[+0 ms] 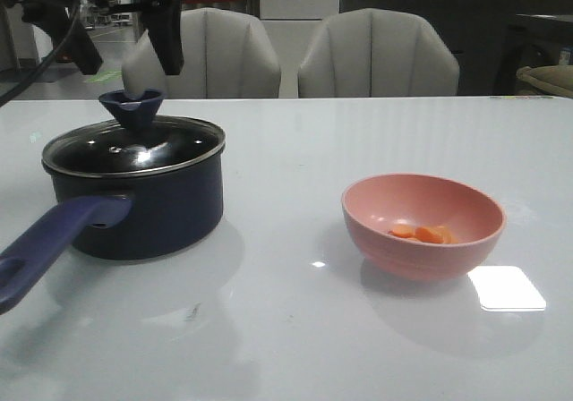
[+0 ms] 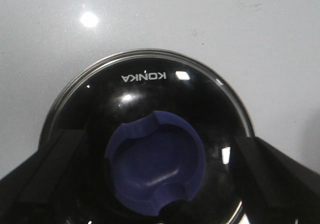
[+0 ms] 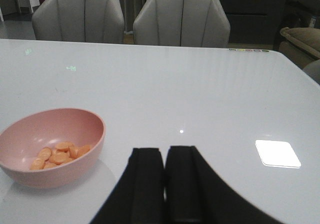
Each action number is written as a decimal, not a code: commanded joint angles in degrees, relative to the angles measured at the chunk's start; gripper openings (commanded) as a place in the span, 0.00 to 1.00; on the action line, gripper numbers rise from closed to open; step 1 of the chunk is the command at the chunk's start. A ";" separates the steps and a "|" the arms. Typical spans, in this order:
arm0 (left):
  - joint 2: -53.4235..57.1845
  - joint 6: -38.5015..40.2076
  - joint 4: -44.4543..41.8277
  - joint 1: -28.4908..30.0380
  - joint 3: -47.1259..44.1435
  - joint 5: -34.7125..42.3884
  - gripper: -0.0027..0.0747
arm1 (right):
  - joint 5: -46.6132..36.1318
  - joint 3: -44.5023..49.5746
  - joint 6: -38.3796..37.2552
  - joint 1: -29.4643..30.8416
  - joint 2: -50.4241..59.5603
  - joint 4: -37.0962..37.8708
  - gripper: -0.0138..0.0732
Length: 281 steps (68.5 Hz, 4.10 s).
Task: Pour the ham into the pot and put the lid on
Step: 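Lower the left gripper onto the purple lid knob and grasp it, then lift the glass lid off the pot and set it beside the pot, then move the right gripper down to the pink bowl rim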
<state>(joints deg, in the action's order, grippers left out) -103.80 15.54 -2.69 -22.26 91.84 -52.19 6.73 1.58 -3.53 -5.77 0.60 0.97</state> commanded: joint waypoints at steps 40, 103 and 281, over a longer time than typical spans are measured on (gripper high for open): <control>-3.84 3.72 1.33 -0.83 5.03 -3.75 0.63 | -5.08 -0.32 -0.02 0.37 1.12 0.13 0.34; 18.94 3.28 -7.31 7.93 -9.77 2.18 0.37 | -5.08 -0.32 -0.02 0.37 1.12 0.13 0.34; 73.62 -25.68 16.25 7.05 -55.12 31.33 0.93 | -5.08 -0.32 -0.02 0.37 1.12 0.13 0.34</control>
<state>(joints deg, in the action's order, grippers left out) -35.41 -10.31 14.29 -13.14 38.09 -25.49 6.73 1.58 -3.53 -5.77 0.60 0.97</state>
